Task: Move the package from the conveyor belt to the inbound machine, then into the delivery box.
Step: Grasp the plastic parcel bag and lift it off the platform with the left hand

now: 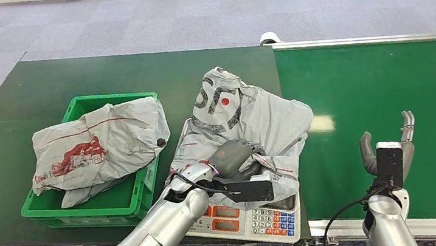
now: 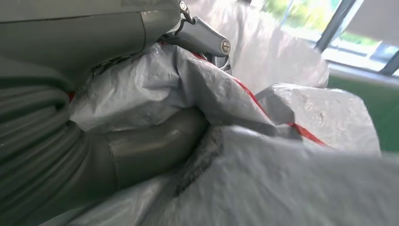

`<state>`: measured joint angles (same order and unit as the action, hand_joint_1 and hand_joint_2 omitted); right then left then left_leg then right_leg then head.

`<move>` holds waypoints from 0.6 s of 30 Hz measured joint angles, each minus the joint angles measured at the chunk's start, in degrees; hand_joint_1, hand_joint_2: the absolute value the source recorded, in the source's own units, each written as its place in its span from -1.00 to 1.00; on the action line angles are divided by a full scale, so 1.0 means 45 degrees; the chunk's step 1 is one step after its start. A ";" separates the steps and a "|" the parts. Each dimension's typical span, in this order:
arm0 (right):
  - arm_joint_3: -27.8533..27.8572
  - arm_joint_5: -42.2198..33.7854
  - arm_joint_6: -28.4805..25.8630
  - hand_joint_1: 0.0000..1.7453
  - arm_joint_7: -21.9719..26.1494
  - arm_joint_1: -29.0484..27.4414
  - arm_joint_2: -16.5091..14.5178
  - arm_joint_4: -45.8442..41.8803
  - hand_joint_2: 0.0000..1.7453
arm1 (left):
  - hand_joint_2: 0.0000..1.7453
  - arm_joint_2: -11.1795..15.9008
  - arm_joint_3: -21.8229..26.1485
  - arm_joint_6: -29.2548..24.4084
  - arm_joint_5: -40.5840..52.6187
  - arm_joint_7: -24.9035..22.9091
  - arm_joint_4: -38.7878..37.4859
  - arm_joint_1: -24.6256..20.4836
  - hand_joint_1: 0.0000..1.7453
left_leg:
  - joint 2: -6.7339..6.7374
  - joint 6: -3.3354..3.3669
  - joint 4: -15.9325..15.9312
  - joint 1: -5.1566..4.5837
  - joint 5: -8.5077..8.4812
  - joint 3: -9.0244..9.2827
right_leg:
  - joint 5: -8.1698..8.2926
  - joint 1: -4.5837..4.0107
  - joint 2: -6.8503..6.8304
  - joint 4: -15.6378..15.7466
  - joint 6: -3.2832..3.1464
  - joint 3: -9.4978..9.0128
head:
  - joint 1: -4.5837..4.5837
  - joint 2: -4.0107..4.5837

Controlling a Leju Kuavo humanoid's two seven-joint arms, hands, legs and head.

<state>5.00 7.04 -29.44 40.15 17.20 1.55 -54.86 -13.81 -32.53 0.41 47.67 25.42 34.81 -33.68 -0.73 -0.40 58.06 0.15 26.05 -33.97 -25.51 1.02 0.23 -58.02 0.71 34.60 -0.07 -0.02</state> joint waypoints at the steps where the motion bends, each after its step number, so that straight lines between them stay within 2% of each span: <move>1: 0.0004 0.0000 0.0004 -1.00 0.0000 0.0000 0.0000 0.0000 1.00 | 1.00 0.0000 0.0001 -0.0115 -0.0034 0.0160 0.0080 0.0023 1.00 | 0.0000 0.0000 0.0000 0.0000 0.0001 -0.0001 | 0.0000 0.0000 0.0000 0.0000 0.0000 0.0000 | 0.0000 0.0000; 9: 0.0006 0.0000 0.0009 -1.00 0.0000 -0.0001 0.0000 -0.0001 1.00 | 1.00 0.0005 0.0016 -0.0370 -0.0150 0.0481 0.0410 0.0147 1.00 | 0.0000 0.0001 0.0000 0.0000 0.0002 -0.0003 | -0.0001 0.0000 0.0000 0.0000 0.0001 0.0002 | 0.0000 0.0000; 13: 0.0006 -0.0002 0.0025 -1.00 0.0000 0.0000 0.0000 -0.0004 1.00 | 1.00 0.0002 0.0312 -0.1268 -0.1029 0.1760 0.0843 0.0310 1.00 | 0.0001 0.0001 0.0000 0.0000 0.0001 -0.0002 | 0.0000 0.0000 0.0000 0.0000 0.0001 0.0002 | 0.0000 0.0000; 16: 0.0006 -0.0012 0.0027 -1.00 0.0001 0.0001 0.0000 -0.0005 1.00 | 1.00 0.0000 0.0945 -0.2345 -0.2233 0.2868 0.1807 0.0639 0.95 | 0.0004 0.0000 0.0000 0.0000 0.0001 -0.0002 | 0.0000 -0.0001 0.0003 0.0000 0.0000 0.0004 | -0.0001 0.0000; 18: 0.0006 -0.0026 0.0010 -1.00 0.0005 0.0002 0.0000 -0.0005 1.00 | 1.00 0.0019 0.1347 -0.3037 -0.2882 0.3167 0.2731 0.0943 0.95 | 0.0004 0.0000 -0.0001 0.0001 0.0001 -0.0004 | -0.0001 -0.0001 0.0003 0.0000 0.0000 0.0005 | -0.0001 0.0000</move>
<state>5.03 6.92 -29.39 40.17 17.20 1.55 -54.88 -13.73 -26.47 -13.26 34.70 39.67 47.10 -29.44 -0.71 -0.40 58.05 0.16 26.06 -33.99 -25.51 1.01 0.25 -58.02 0.71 34.62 -0.07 -0.02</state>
